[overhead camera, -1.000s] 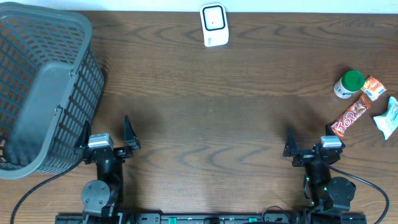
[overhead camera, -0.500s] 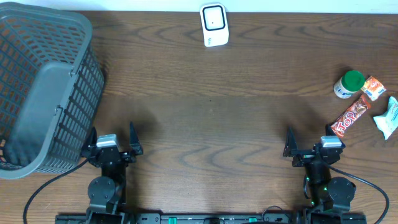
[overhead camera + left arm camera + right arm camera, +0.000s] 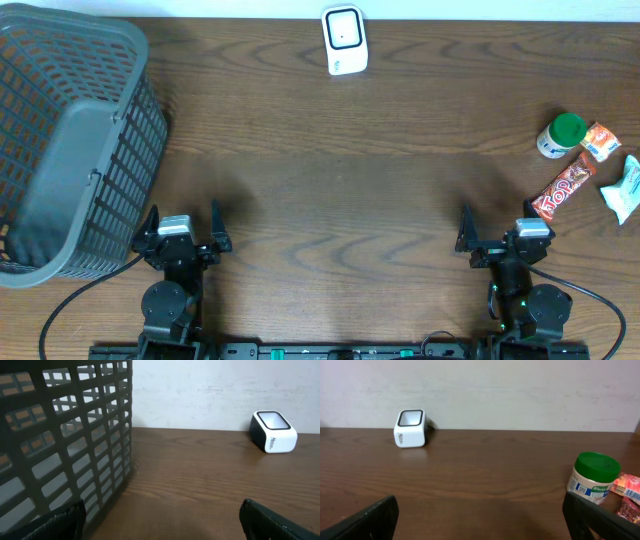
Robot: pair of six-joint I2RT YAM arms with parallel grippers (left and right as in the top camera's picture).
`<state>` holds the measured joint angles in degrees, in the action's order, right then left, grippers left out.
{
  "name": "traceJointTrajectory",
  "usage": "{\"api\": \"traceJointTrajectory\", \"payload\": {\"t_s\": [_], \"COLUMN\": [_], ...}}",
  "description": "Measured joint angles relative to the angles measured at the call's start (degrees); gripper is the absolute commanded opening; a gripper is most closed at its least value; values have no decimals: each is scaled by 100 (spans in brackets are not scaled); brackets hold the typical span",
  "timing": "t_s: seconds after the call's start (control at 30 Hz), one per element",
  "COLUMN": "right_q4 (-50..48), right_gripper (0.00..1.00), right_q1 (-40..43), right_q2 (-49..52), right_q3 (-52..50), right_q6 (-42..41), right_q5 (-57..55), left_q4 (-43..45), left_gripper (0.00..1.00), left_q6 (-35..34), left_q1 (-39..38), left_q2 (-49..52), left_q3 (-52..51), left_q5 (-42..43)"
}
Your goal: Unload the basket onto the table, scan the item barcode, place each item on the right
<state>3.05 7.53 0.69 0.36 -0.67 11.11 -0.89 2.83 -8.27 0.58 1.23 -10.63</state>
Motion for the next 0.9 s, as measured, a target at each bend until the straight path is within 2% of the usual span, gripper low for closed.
{"api": "traceJointTrajectory", "payload": {"t_s": [0.9], "right_q4": [0], "right_gripper": [99], "right_q1": [0], "right_q2": [0], "right_q3": [0], "right_q6": [0], "right_q5": [-2], "left_q4": [-46], "left_gripper": [98], "left_q6": [0], "left_q1": [101], "left_q2": [0], "left_q3": [17], "left_q5": [197]}}
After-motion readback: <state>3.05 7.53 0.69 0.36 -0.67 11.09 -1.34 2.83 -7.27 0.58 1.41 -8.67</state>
